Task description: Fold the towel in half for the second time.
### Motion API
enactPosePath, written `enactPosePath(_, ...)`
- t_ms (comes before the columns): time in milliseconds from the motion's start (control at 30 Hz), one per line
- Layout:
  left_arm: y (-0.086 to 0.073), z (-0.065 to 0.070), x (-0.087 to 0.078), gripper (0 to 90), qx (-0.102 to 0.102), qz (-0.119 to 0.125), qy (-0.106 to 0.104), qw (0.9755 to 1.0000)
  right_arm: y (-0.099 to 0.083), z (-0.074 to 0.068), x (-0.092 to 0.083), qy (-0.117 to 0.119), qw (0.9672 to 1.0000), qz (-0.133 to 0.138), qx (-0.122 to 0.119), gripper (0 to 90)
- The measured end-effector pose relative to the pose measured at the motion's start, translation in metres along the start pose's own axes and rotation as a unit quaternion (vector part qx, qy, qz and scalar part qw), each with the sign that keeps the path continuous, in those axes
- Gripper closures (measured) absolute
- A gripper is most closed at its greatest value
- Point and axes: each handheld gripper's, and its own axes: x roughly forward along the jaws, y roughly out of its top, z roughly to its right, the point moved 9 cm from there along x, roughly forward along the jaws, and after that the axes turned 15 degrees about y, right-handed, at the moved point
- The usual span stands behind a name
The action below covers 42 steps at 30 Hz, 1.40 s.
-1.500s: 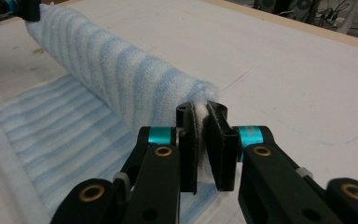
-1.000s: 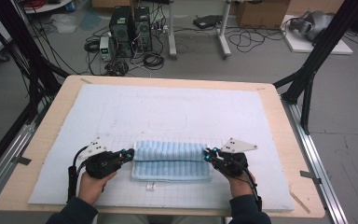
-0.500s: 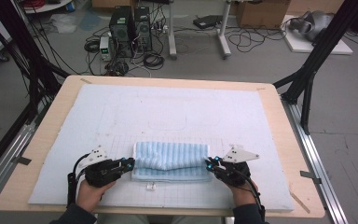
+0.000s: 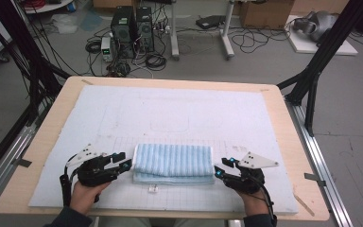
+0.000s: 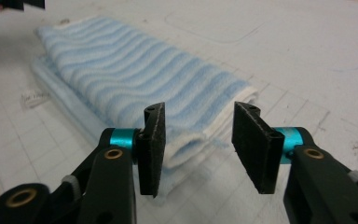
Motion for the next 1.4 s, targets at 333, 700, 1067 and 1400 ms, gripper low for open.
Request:
enactPosePath(333, -0.015, 0.01, 0.015, 44.7, 0.024, -0.054, -0.001, 0.9982, 0.001, -0.003, 0.04, -0.003, 0.9984, -0.056, -0.007, 48.8)
enactPosePath(700, -0.025, 0.018, 0.009, 85.9, 0.068, -0.069, -0.015, 0.9952, -0.019, -0.005, 0.043, 0.011, 0.9943, -0.105, 0.016, 86.1)
enactPosePath(1067, -0.027, 0.028, -0.01, 85.3, 0.061, -0.071, -0.065, 0.9935, -0.012, -0.014, 0.031, 0.012, 0.9954, -0.095, -0.005, 89.2)
enactPosePath(1400, -0.002, 0.017, -0.004, 49.4, 0.037, -0.022, -0.027, 0.9987, 0.0, -0.011, 0.031, -0.008, 0.998, -0.062, 0.0, 61.2)
